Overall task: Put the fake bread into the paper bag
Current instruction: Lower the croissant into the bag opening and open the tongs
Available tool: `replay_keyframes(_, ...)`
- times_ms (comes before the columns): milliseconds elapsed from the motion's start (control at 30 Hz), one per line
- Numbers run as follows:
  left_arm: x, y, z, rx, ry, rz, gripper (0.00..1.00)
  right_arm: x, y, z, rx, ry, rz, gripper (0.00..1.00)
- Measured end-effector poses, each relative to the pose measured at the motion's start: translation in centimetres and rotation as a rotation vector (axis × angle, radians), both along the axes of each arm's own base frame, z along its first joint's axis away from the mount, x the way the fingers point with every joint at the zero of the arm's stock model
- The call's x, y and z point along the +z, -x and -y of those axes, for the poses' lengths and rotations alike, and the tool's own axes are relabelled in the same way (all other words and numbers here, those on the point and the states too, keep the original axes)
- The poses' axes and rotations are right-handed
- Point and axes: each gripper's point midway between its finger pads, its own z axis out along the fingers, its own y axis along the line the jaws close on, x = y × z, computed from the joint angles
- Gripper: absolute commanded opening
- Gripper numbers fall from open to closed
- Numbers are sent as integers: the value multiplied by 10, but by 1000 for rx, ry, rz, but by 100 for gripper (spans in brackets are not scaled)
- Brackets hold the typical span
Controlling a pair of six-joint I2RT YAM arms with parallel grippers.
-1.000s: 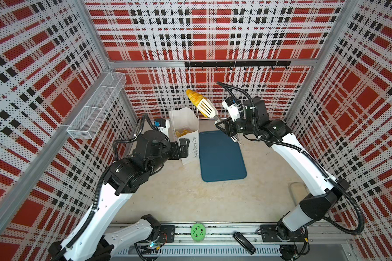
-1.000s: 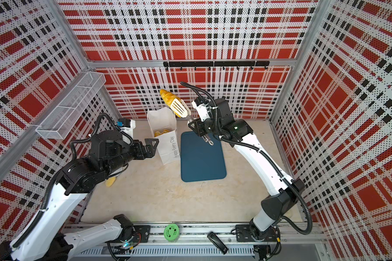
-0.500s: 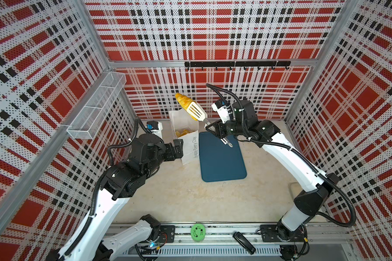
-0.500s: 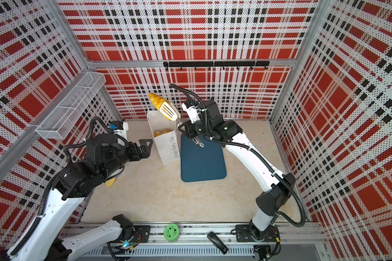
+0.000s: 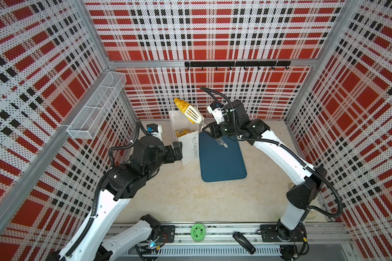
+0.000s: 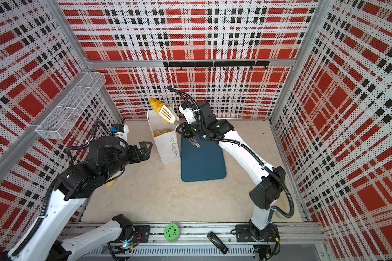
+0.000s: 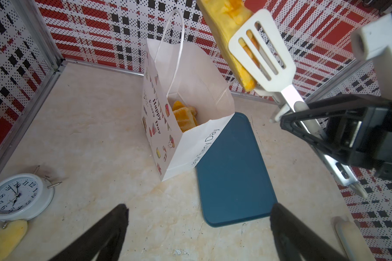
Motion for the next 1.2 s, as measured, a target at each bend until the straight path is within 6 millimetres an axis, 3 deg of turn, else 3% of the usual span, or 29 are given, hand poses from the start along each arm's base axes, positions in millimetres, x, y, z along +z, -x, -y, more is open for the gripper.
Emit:
replay_keyframes(367, -4, 1, -1, 1, -4, -8, 99, -14, -10, -4, -20, 37, -30, 33)
replay_keyframes(567, -5, 1, -1, 2, -3, -9, 99, -24, -11, -3, -28, 65, -61, 38)
replay_keyframes(1200, -7, 2, -2, 4, -6, -19, 99, -29, -19, -1, -55, 110, -74, 56)
